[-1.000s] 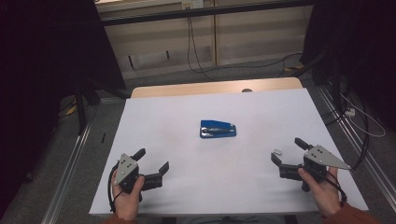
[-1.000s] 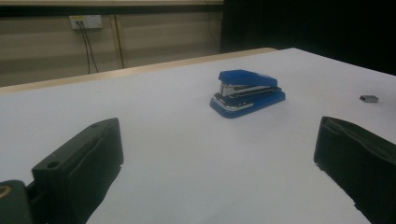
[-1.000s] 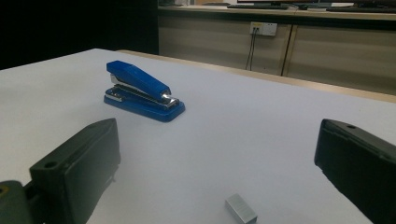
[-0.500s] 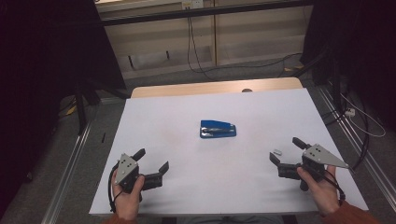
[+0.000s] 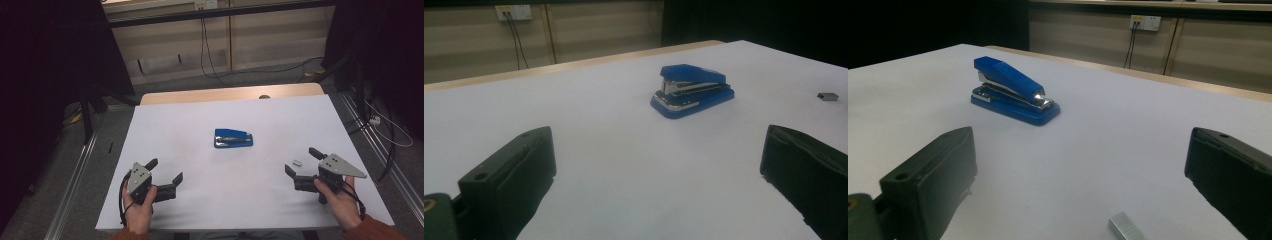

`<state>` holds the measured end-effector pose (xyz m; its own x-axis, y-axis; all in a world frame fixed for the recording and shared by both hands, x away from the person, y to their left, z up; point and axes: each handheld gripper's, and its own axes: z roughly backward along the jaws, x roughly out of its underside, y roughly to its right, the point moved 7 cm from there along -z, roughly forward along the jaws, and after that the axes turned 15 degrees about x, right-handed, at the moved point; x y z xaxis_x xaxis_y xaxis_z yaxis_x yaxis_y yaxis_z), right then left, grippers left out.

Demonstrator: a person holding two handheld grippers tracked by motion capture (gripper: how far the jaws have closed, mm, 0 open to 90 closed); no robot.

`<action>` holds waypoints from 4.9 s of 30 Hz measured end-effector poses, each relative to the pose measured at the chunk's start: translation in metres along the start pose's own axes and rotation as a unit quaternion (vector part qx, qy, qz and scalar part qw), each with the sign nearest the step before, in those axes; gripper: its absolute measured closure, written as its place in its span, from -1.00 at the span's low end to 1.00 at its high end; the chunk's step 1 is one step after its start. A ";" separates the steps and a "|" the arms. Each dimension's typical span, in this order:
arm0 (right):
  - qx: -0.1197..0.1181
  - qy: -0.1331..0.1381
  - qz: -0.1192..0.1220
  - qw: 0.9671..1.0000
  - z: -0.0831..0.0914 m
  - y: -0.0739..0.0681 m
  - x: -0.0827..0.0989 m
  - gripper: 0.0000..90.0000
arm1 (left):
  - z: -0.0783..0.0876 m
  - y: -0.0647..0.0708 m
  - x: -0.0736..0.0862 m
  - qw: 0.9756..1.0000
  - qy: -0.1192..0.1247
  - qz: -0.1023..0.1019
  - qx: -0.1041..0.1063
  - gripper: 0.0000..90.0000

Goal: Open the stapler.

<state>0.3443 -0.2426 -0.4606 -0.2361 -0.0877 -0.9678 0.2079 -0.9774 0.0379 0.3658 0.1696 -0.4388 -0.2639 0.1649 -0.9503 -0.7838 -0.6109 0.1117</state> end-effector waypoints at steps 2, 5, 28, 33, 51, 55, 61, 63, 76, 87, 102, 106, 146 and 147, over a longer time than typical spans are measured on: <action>-0.004 0.002 0.006 1.000 -0.001 -0.002 0.000 -1.00 | -0.003 0.000 0.000 1.000 -0.004 0.001 0.006 -0.97; -0.010 0.001 0.008 1.000 -0.003 -0.005 -0.001 -1.00 | -0.006 0.001 0.000 1.000 -0.011 -0.002 0.011 -0.94; -0.065 0.000 0.015 0.998 -0.042 -0.044 -0.020 -0.98 | -0.045 0.000 -0.011 0.999 -0.027 -0.007 0.033 -0.87; -0.064 -0.006 0.019 0.998 -0.051 -0.051 -0.021 -0.91 | -0.058 -0.001 -0.012 0.999 -0.035 -0.004 0.039 -0.87; -0.084 -0.004 0.037 0.996 -0.087 -0.082 -0.033 -0.67 | -0.109 -0.006 -0.029 0.997 -0.041 -0.017 0.069 -0.87; -0.086 -0.019 0.042 0.995 -0.097 -0.086 -0.035 -0.67 | -0.122 -0.013 -0.030 0.996 -0.049 -0.022 0.065 -0.87; -0.090 -0.034 0.028 0.995 -0.110 -0.089 -0.039 -0.61 | -0.131 -0.019 -0.039 0.997 -0.042 -0.022 0.065 -0.83; -0.094 -0.039 0.027 0.994 -0.119 -0.092 -0.041 -0.56 | -0.135 -0.021 -0.043 0.996 -0.047 -0.022 0.066 -0.84; -0.109 -0.062 0.021 0.992 -0.143 -0.105 -0.037 -0.16 | -0.155 -0.041 -0.042 0.996 -0.069 -0.008 0.051 -0.82; -0.136 -0.070 0.032 0.988 -0.142 -0.112 -0.032 0.33 | -0.160 -0.035 -0.033 0.993 -0.091 0.003 0.081 -0.86; -0.143 -0.082 0.059 0.985 -0.144 -0.118 -0.024 1.00 | -0.162 -0.030 -0.026 0.990 -0.110 0.006 0.090 -0.79; -0.145 -0.088 0.064 0.983 -0.144 -0.119 -0.022 1.00 | -0.162 -0.030 -0.024 0.990 -0.113 0.010 0.087 -0.66; -0.145 -0.154 0.127 0.969 -0.164 -0.129 -0.014 1.00 | -0.173 -0.038 -0.013 0.984 -0.150 0.032 0.089 1.00; -0.145 -0.154 0.127 0.969 -0.164 -0.129 -0.014 1.00 | -0.173 -0.038 -0.013 0.984 -0.150 0.032 0.089 1.00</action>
<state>0.4762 -0.0834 -0.4930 -0.4049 -0.4152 -0.8147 0.5438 -0.8256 0.1504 0.4961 0.0564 -0.4812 -0.4488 0.3681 -0.8143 -0.8392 -0.4868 0.2425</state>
